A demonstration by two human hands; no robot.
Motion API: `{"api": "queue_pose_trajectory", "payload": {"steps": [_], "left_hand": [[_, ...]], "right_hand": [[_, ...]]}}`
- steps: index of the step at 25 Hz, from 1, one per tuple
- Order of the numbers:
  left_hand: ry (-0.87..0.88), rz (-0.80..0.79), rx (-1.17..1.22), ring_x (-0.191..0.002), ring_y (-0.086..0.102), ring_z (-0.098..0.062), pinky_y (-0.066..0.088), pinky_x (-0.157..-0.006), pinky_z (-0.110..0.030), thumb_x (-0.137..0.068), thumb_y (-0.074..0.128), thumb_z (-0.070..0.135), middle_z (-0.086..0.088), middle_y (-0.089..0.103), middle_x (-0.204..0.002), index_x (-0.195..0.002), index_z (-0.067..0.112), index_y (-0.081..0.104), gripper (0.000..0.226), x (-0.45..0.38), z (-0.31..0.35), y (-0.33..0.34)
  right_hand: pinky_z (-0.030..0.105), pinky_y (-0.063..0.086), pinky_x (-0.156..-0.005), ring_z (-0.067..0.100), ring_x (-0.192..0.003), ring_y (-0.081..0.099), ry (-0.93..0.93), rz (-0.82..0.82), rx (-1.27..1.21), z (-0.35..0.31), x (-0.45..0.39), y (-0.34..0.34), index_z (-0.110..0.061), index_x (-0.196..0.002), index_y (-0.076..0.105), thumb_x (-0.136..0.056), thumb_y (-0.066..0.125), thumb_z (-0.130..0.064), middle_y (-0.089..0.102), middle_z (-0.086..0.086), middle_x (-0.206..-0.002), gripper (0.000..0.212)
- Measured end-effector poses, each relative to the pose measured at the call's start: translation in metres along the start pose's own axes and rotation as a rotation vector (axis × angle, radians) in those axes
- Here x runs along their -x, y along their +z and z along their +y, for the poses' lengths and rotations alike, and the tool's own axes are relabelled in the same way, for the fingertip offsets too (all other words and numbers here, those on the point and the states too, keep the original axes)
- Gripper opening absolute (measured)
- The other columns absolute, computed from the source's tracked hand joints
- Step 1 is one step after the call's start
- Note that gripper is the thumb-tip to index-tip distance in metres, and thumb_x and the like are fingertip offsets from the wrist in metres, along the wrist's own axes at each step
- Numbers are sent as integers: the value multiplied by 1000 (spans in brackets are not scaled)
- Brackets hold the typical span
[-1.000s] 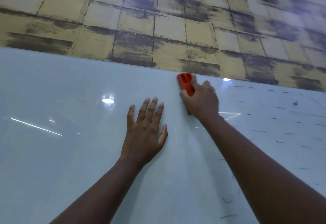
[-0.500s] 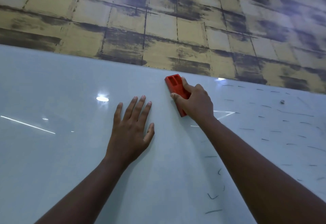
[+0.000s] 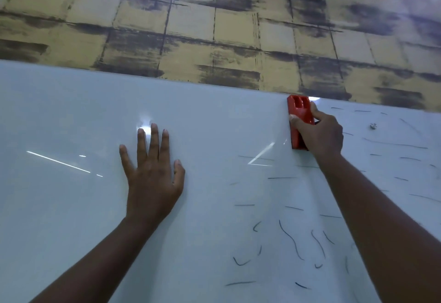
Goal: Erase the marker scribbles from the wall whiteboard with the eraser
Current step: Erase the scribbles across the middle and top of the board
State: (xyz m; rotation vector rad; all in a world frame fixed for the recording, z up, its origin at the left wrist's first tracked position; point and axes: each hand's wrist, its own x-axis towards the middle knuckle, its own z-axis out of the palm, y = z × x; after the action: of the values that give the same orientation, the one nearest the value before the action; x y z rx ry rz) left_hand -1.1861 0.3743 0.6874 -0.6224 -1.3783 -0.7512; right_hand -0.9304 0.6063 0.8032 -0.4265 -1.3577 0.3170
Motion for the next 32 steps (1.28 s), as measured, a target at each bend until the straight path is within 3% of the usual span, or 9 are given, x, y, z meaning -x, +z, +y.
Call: {"api": "queue_pose_trajectory", "payload": {"steps": [2, 5, 8, 13, 16, 19, 25, 28, 32], "left_hand": [[14, 26, -7, -165, 15, -30, 6, -127, -71, -102, 28, 39, -14, 18, -177, -166, 5, 30, 73, 2, 2, 2], [72, 49, -14, -164, 20, -27, 10, -126, -71, -102, 32, 36, -12, 21, -177, -166, 8, 34, 70, 2, 0, 2], [126, 31, 13, -164, 19, -26, 14, -127, -67, -102, 30, 37, -10, 22, -176, -166, 12, 36, 68, 3, 3, -1], [169, 9, 65, -164, 18, -25, 13, -129, -65, -103, 33, 36, -9, 25, -176, -165, 12, 37, 67, 5, -2, -3], [242, 8, 69, -164, 20, -24, 14, -129, -64, -104, 37, 31, -5, 25, -176, -165, 13, 37, 64, 18, -6, -3], [278, -1, 76, -164, 19, -22, 14, -131, -61, -106, 38, 29, -2, 22, -177, -167, 15, 34, 63, 31, -17, -5], [265, -18, 79, -165, 15, -22, 14, -132, -59, -106, 39, 31, -3, 18, -178, -168, 15, 30, 65, 50, -18, -8], [251, -31, 83, -165, 14, -22, 13, -132, -59, -105, 39, 34, -4, 18, -178, -168, 15, 29, 67, 53, -18, -8], [199, -39, 89, -166, 12, -24, 14, -131, -62, -105, 40, 36, -5, 15, -179, -169, 13, 26, 70, 68, -11, -9]], "right_hand": [[38, 47, -90, 35, -113, 61, -52, 6, 25, -2, 15, 8, -31, -151, 50, -88, 72, -57, 62, 16, -117, 72], [36, 47, -81, 31, -100, 58, -223, -121, 34, -11, 61, 24, -39, -152, 46, -88, 71, -56, 51, 9, -100, 72], [34, 47, -76, 21, -97, 49, -383, -254, 97, -17, 113, 34, -44, -156, 37, -88, 67, -61, 42, 1, -97, 75], [27, 42, -71, 11, -92, 43, -490, -367, 220, -9, 155, 24, -53, -156, 27, -89, 58, -70, 37, -8, -94, 76], [31, 44, -73, 14, -97, 47, -430, -371, 278, -5, 141, 9, -59, -153, 28, -87, 60, -70, 41, -6, -95, 74], [38, 51, -81, 22, -101, 56, -243, -295, 254, 14, 116, -14, -61, -150, 34, -86, 65, -64, 48, 0, -98, 71], [39, 45, -78, 35, -98, 58, 44, -80, 192, 62, 129, -34, -46, -155, 39, -92, 66, -56, 50, 10, -99, 69], [38, 45, -79, 37, -99, 56, 36, -55, 153, 45, 151, -14, -38, -156, 42, -94, 67, -49, 48, 13, -98, 68], [38, 51, -76, 26, -92, 50, -190, -189, 146, 8, 205, 11, -40, -156, 39, -91, 70, -49, 43, 4, -95, 73]]}}
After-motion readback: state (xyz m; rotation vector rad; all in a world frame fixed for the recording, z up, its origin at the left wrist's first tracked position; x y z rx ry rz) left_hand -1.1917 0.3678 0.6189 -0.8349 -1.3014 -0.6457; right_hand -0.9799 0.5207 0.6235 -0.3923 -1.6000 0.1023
